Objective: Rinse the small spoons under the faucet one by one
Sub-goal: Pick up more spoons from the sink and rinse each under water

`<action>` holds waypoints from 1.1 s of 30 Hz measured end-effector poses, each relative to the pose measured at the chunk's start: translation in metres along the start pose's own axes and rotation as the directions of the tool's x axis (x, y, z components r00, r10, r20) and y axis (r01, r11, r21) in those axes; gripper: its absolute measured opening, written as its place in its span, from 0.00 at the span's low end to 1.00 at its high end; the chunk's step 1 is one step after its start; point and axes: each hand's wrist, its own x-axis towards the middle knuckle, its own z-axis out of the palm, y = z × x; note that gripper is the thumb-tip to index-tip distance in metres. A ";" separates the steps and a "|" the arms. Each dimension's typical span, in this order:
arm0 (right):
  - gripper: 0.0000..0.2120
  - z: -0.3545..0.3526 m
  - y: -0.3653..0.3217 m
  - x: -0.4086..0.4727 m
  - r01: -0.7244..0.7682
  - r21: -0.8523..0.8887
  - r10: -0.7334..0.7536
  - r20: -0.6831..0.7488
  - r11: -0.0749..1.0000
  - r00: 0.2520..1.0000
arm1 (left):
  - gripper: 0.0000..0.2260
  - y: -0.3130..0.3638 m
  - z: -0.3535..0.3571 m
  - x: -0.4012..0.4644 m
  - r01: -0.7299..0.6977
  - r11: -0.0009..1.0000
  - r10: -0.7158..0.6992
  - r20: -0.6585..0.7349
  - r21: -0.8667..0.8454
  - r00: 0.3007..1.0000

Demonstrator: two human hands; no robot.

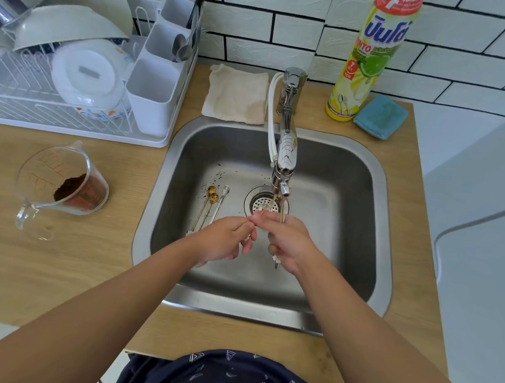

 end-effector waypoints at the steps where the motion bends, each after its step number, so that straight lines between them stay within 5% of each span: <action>1: 0.03 -0.002 -0.003 0.003 0.018 0.026 -0.016 -0.045 1.000 0.999 | 0.14 0.000 0.001 -0.001 0.010 1.000 -0.010 0.006 -0.018 1.000; 4: 0.13 -0.013 -0.011 0.016 0.069 0.221 -0.028 -0.184 0.973 0.983 | 0.14 0.002 0.004 -0.003 0.030 0.998 -0.029 0.020 -0.049 0.999; 9: 0.04 -0.005 -0.005 0.004 0.014 0.037 -0.016 0.047 0.999 0.999 | 0.14 0.008 0.008 -0.002 0.030 0.999 -0.030 0.012 -0.010 0.999; 14: 0.06 -0.012 -0.020 0.011 0.087 0.227 -0.060 -0.121 0.970 0.991 | 0.13 0.014 0.011 0.002 0.042 0.998 -0.043 -0.046 -0.040 0.998; 18: 0.08 0.003 -0.005 0.002 0.040 0.144 -0.032 -0.056 0.989 0.998 | 0.16 0.016 0.012 0.006 0.123 0.987 -0.139 -0.162 -0.105 0.977; 21: 0.07 0.007 0.002 -0.001 0.019 0.095 -0.017 -0.031 0.995 0.999 | 0.18 0.010 0.010 0.003 0.135 0.987 -0.146 -0.140 -0.086 0.979; 26: 0.12 -0.005 -0.013 0.014 0.065 0.173 -0.031 -0.191 0.983 0.981 | 0.10 0.007 0.008 -0.003 0.128 0.989 -0.134 -0.077 -0.073 0.988; 30: 0.03 0.009 -0.007 -0.002 0.017 -0.001 -0.017 0.014 1.000 1.000 | 0.13 0.008 0.007 -0.005 0.107 0.990 -0.114 -0.066 -0.093 0.991; 33: 0.02 0.004 -0.019 0.002 0.042 0.062 -0.037 -0.065 0.997 0.997 | 0.14 0.009 0.005 -0.005 0.092 0.989 -0.094 -0.015 -0.117 0.995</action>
